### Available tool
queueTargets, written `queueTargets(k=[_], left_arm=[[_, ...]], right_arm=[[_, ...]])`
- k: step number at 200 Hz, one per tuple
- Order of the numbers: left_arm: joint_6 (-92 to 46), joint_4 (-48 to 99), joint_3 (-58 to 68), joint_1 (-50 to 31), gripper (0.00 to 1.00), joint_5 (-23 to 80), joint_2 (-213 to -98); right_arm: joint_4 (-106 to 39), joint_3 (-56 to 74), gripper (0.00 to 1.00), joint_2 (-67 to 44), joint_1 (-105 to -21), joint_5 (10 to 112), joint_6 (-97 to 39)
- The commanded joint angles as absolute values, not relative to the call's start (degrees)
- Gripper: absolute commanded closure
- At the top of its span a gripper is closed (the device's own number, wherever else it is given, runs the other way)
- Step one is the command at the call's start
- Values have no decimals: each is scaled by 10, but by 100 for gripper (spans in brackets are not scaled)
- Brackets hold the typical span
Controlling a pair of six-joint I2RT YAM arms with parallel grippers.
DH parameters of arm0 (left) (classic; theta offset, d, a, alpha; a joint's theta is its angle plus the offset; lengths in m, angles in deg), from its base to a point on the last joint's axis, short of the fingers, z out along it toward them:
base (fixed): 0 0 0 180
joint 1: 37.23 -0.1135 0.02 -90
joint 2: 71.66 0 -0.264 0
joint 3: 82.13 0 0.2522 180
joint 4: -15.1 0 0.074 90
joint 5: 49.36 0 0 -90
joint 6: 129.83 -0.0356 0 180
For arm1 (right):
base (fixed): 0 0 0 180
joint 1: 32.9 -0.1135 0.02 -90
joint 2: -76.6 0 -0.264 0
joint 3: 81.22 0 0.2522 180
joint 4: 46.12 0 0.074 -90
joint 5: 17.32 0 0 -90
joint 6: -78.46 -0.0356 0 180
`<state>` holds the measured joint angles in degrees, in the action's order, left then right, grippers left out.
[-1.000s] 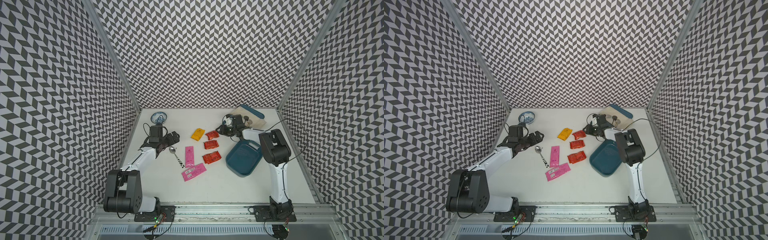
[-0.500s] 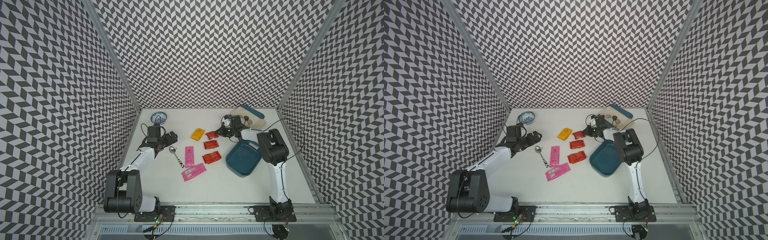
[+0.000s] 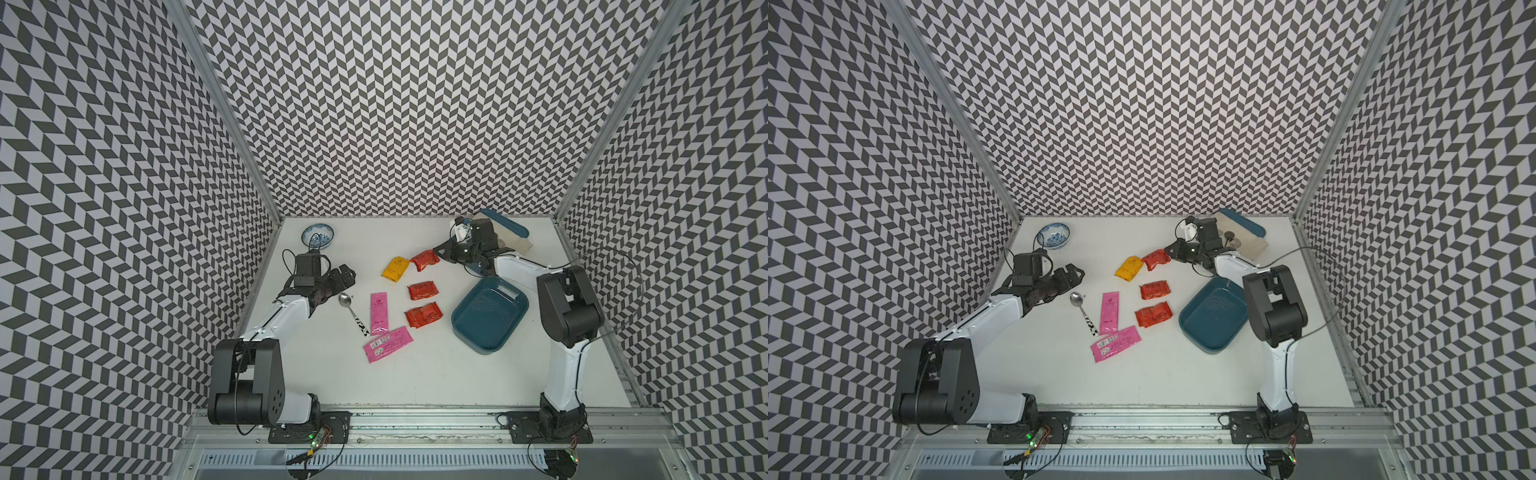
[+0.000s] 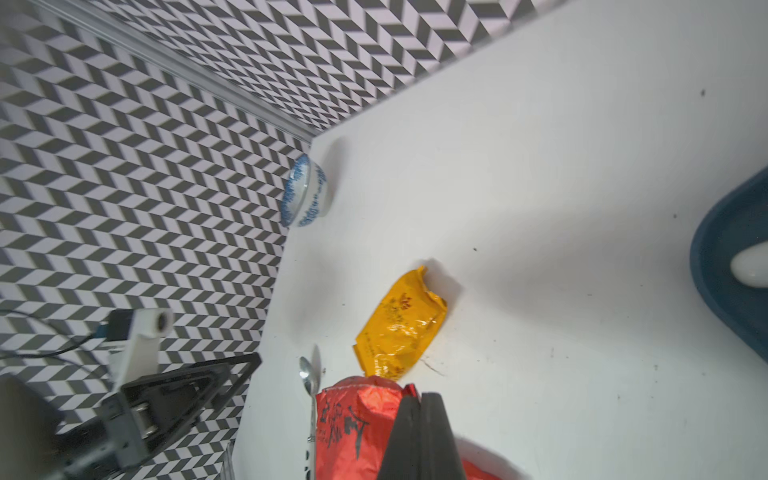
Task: Put the tea bags into the storage box
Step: Pick up the tea bag from the center of the board, then place the tea bag in the storage box.
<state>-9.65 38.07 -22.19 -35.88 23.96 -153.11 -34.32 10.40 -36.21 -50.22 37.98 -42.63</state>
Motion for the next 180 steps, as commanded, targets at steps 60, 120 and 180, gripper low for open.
queueTargets(k=[60, 120, 180], left_arm=[[-96, 364, -247, -331, 8, 185, -1509], [-97, 366, -244, -292, 8, 193, -1510], [-92, 369, -250, -274, 8, 201, -1489]], right_arm=[[-144, -18, 100, -138, -431, 392, -298], [-119, -194, 100, 52, -402, 512, -360], [-146, -330, 100, 105, -403, 521, -385]])
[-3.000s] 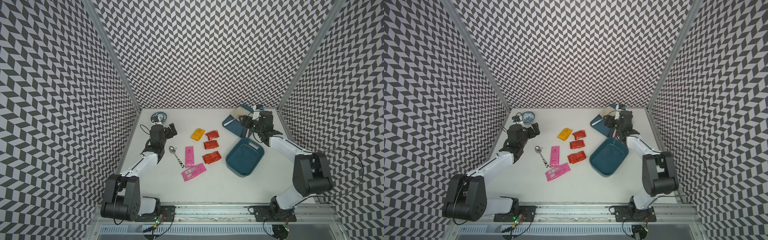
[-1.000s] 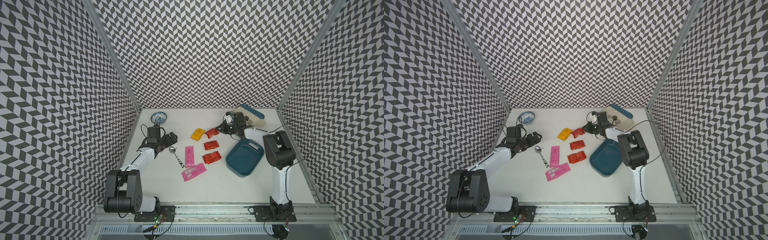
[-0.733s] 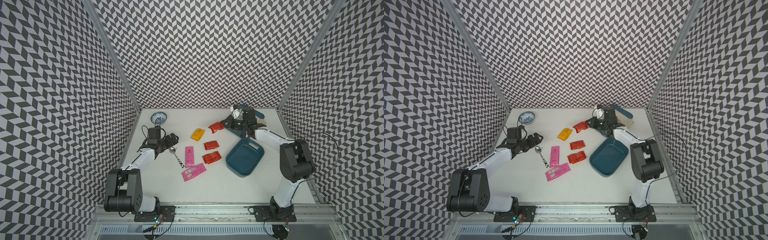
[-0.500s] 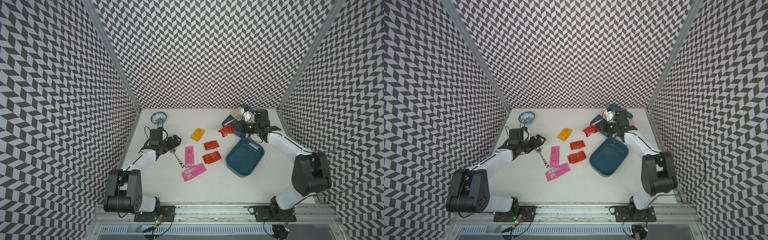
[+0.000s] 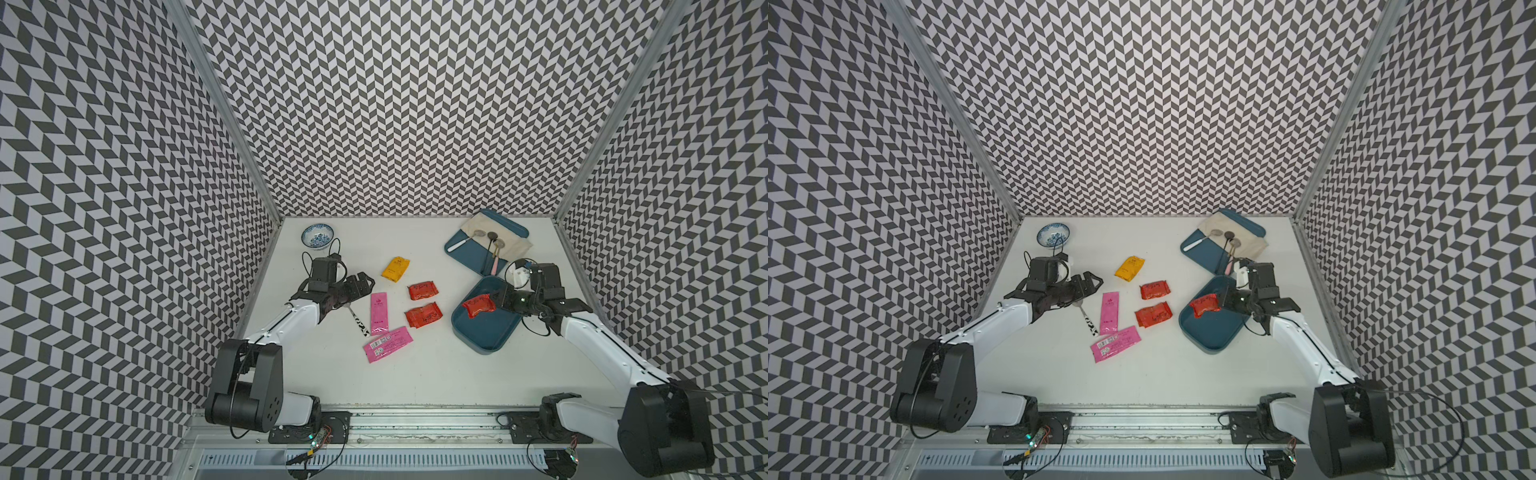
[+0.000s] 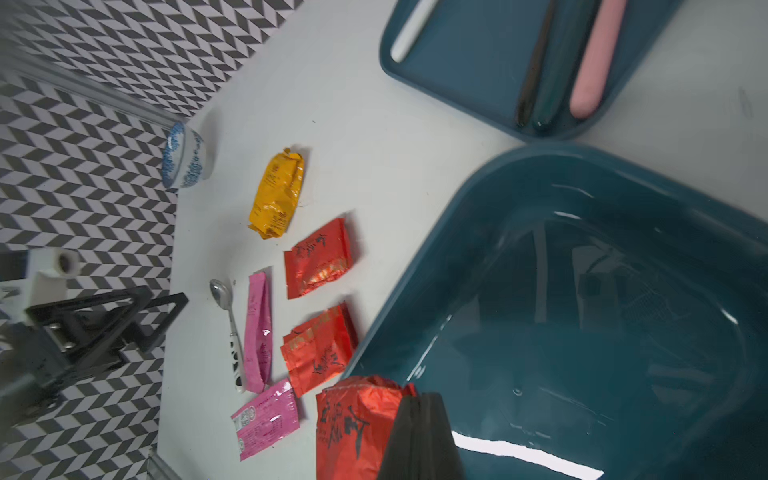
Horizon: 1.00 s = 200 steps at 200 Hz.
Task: Put the tea bags into the storage box
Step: Place the tea bag in the storage box, then pick up the tea bag from the center of the board.
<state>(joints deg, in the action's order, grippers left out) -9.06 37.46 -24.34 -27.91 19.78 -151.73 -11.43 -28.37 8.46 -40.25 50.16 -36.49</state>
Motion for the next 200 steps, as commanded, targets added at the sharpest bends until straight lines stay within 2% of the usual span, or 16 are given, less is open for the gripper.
queueTargets(k=[1, 49, 80, 108, 127, 135, 168, 200], left_arm=[[-92, 369, -251, -274, 8, 202, -1488], [-93, 384, -291, -273, 8, 222, -1428], [-98, 403, -309, -273, 8, 236, -1396], [-97, 411, -318, -273, 8, 244, -1376], [-95, 412, -321, -274, 8, 244, -1367], [-95, 412, -322, -274, 8, 243, -1365], [-89, 412, -327, -274, 7, 234, -1363], [-89, 415, -327, -275, 7, 234, -1363]], right_arm=[[-150, -332, 100, 105, -403, 521, -386], [-293, -418, 100, 109, -406, 473, -423], [-334, -423, 100, 88, -406, 489, -418], [-300, -379, 77, 59, -407, 525, -376], [-272, -352, 58, 76, -407, 544, -362], [-260, -339, 53, 83, -408, 550, -359], [-245, -292, 52, 99, -458, 548, -364], [-239, -226, 52, 43, -526, 549, -377]])
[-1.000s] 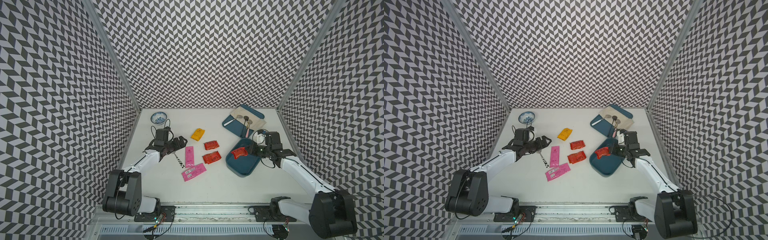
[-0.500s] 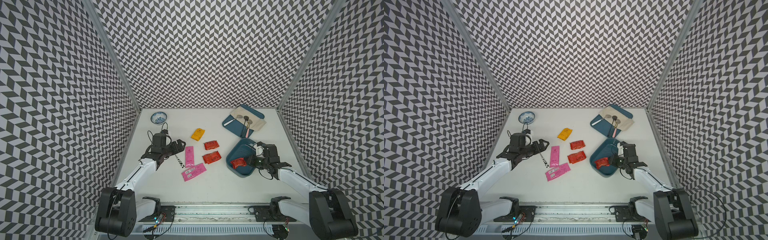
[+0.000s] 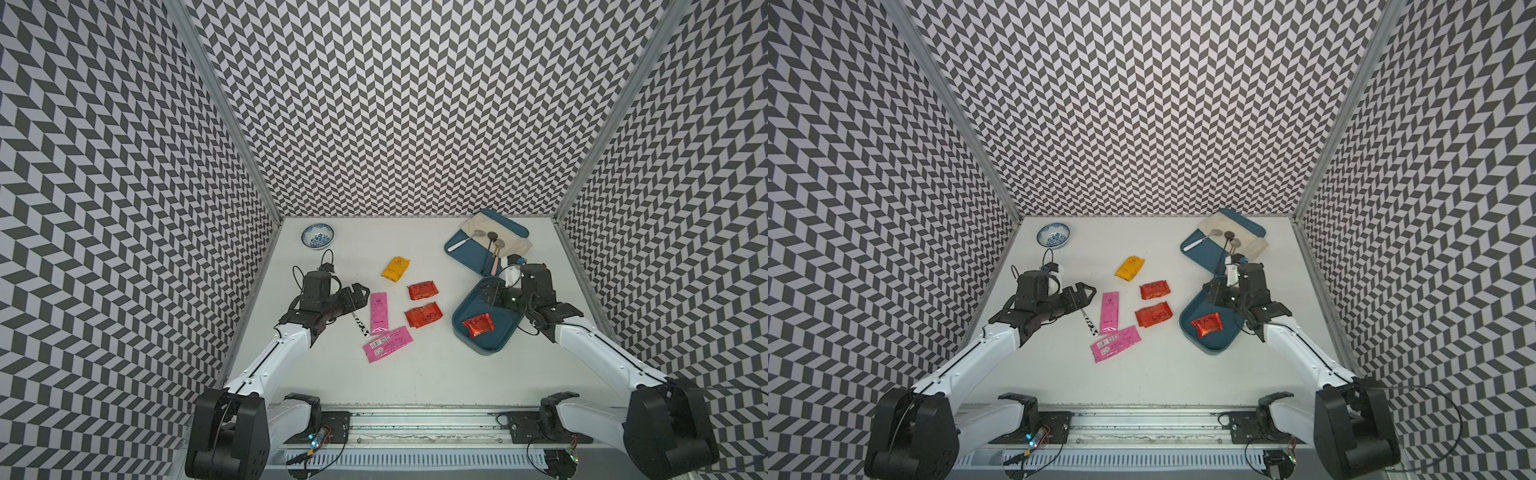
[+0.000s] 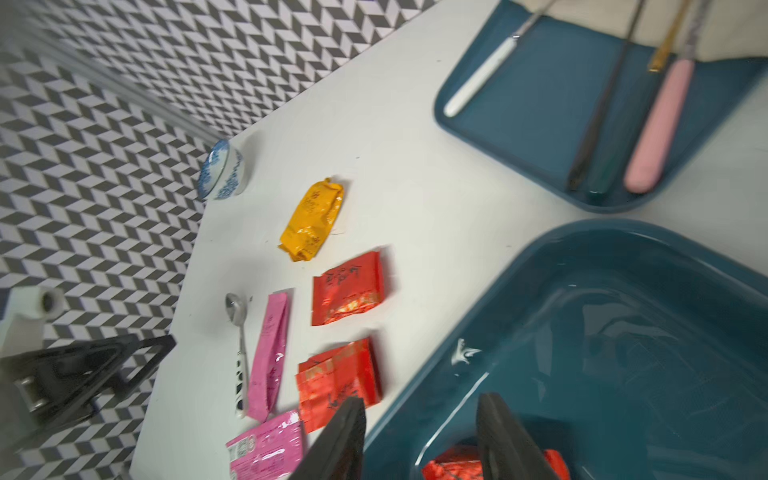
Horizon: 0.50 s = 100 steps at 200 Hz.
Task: Put the tea bags into the storage box
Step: Pick up the tea bag from the center of the board.
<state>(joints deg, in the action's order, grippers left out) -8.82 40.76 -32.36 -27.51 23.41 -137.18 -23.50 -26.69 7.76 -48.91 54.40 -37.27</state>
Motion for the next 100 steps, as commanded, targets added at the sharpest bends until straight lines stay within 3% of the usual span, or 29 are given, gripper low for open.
queueTargets(k=[1, 47, 74, 100], left_arm=[[-89, 415, -327, -275, 7, 235, -1363], [-100, 422, -318, -276, 7, 237, -1369], [-98, 425, -318, -276, 7, 238, -1365], [-101, 431, -335, -277, 7, 248, -1345]], right_arm=[[-240, -224, 52, 41, -527, 549, -377], [-232, -147, 56, -78, -553, 531, -368], [-217, -96, 68, -168, -561, 510, -353], [-237, -75, 69, -223, -566, 504, -353]])
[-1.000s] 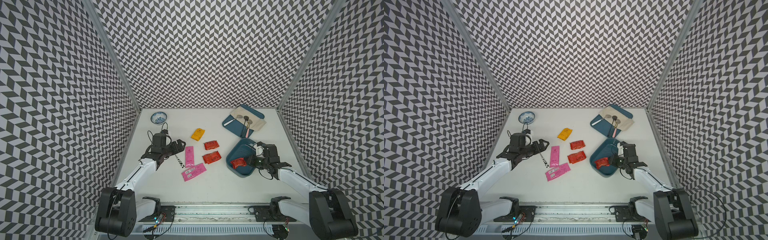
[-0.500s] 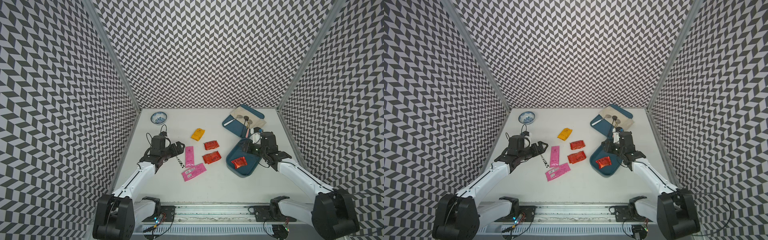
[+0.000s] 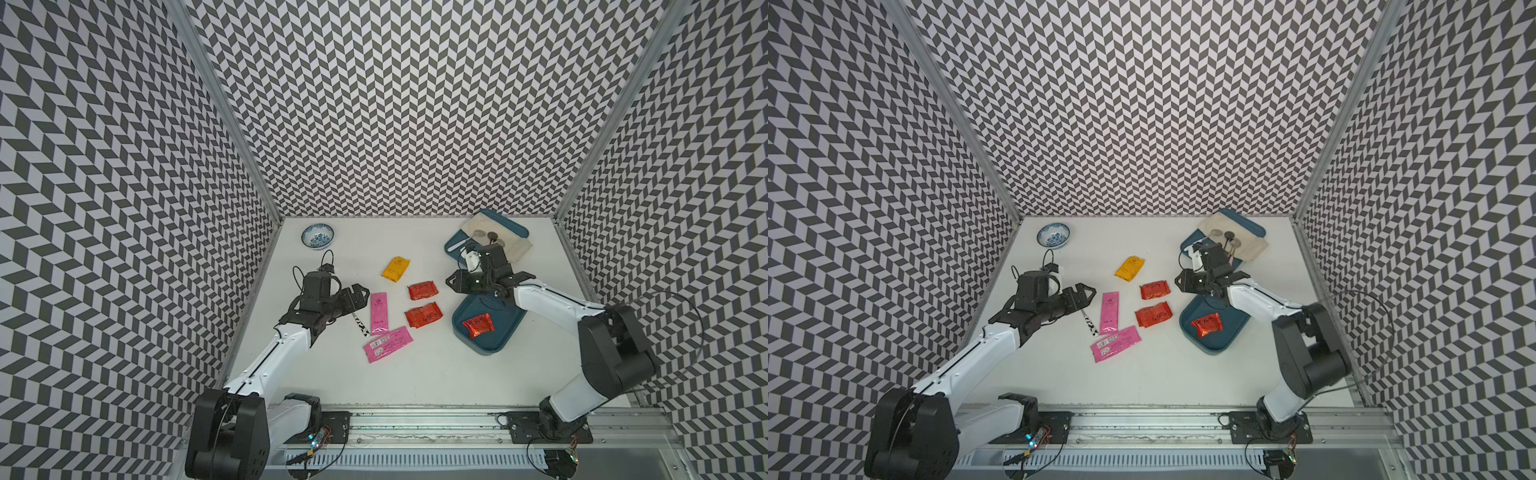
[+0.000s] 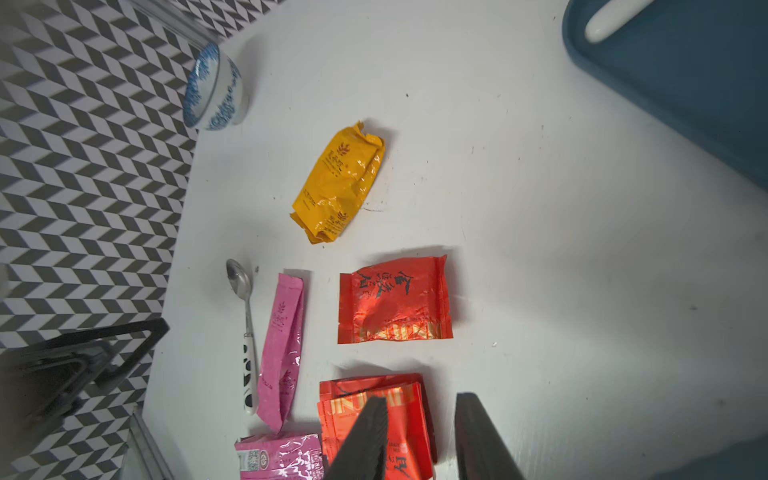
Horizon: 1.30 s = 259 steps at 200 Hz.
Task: Put the tea bags into the storage box
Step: Pick up the tea bag from the center of the board.
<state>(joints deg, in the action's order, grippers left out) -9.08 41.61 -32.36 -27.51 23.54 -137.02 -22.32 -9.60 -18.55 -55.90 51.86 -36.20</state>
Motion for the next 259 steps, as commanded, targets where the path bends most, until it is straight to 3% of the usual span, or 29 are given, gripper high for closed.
queueTargets(k=[1, 79, 179, 210, 243, 259], left_arm=[[-101, 432, -335, -277, 7, 248, -1344], [-108, 432, -352, -285, 7, 253, -1340], [-120, 432, -349, -299, 7, 254, -1345], [-123, 435, -352, -306, 7, 256, -1342], [-124, 436, -356, -310, 7, 257, -1340], [-125, 435, -356, -312, 7, 256, -1340]], right_arm=[[-237, -75, 69, -226, -566, 505, -353], [-230, 10, 68, -355, -566, 500, -356], [-252, 20, 69, -397, -583, 447, -380], [-263, 15, 80, -396, -585, 446, -388], [-291, 12, 100, -392, -584, 418, -410], [-299, 10, 100, -382, -584, 411, -417]])
